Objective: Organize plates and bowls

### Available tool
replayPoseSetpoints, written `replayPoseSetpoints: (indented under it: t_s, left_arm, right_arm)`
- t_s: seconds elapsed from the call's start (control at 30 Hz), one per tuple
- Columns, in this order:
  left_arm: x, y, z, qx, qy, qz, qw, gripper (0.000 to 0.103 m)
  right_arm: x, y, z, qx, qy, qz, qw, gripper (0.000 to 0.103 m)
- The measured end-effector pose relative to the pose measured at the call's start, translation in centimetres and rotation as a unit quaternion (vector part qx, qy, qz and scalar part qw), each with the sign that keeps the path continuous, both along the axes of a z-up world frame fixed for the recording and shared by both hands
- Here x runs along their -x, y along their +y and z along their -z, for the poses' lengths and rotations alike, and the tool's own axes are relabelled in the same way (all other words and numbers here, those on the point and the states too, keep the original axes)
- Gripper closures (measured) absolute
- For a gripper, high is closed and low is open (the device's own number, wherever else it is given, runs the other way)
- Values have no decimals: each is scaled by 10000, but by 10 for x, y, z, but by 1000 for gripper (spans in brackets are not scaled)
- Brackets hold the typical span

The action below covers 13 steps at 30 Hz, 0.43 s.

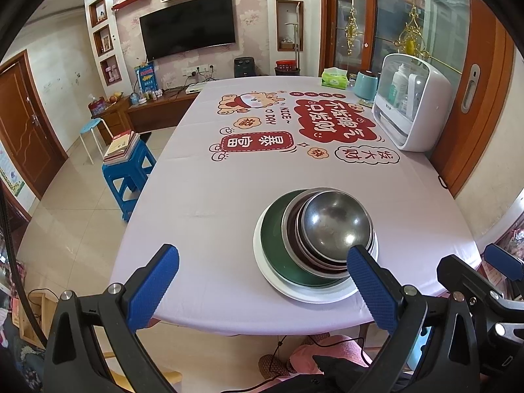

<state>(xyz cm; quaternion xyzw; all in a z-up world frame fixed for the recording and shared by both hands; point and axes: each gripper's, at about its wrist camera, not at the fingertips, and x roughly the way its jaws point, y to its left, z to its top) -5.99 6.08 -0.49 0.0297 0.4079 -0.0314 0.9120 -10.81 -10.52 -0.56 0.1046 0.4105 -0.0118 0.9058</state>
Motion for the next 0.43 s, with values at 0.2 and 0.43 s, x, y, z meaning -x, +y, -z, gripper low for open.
replayPoseSetpoints:
  t_s: [0.2, 0.43]
  left_arm:
    - [0, 1, 0, 5, -2, 8, 10000, 1]
    - [-1, 1, 0, 5, 5, 11, 10000, 1]
  right_arm:
    - [0, 2, 1, 11, 5, -16, 10000, 0]
    - [-1, 2, 1, 11, 13, -22, 10000, 0]
